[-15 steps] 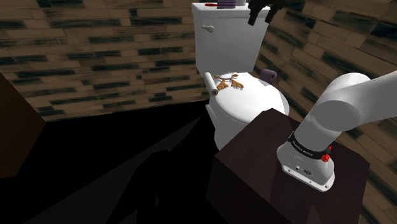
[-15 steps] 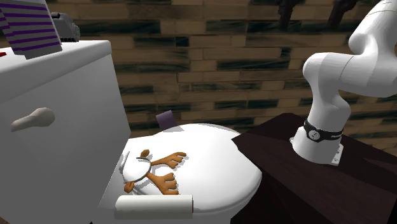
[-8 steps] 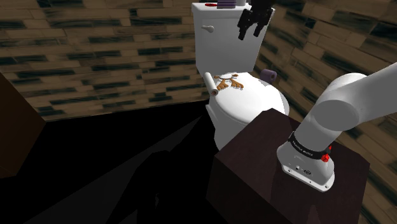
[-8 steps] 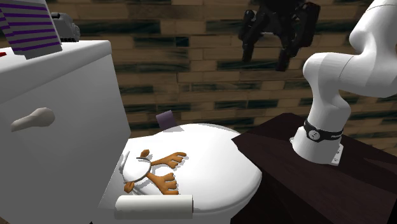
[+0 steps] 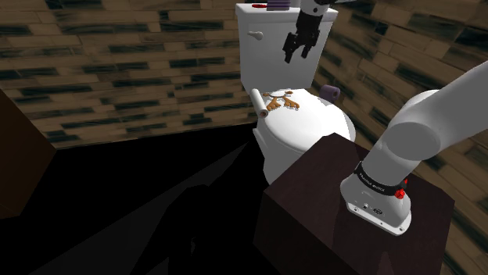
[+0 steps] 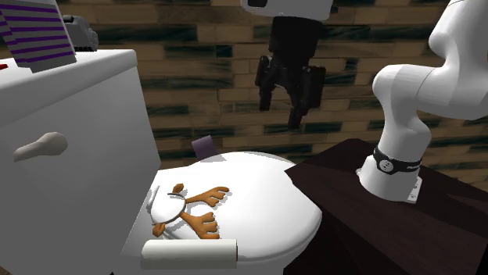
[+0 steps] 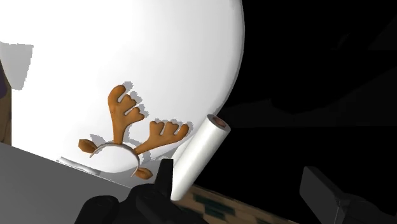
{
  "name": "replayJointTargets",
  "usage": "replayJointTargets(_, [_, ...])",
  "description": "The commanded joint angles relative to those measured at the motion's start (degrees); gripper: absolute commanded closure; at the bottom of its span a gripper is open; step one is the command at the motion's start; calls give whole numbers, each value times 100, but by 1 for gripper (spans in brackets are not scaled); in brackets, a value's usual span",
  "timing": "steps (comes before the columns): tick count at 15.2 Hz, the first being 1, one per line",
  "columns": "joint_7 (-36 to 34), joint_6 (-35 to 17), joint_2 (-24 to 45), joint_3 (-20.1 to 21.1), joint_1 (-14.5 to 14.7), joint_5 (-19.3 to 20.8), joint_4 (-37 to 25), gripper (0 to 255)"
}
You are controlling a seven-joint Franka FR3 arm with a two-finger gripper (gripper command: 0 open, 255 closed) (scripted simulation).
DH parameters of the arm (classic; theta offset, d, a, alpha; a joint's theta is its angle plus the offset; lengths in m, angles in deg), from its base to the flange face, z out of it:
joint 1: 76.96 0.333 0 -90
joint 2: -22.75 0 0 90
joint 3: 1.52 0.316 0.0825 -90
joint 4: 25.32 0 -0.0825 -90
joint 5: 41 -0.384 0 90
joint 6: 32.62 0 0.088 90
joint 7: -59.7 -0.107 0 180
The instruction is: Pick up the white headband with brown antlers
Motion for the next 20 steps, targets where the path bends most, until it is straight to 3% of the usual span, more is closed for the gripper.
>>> replayJointTargets(1, [151, -403, 450, -123, -9, 3, -37, 0])
replayJointTargets(12, [1092, -1805, 2836, -565, -79, -460, -901, 0])
replayJointTargets(20, [1812, -2318, 4652, -495, -416, -1054, -2090, 0])
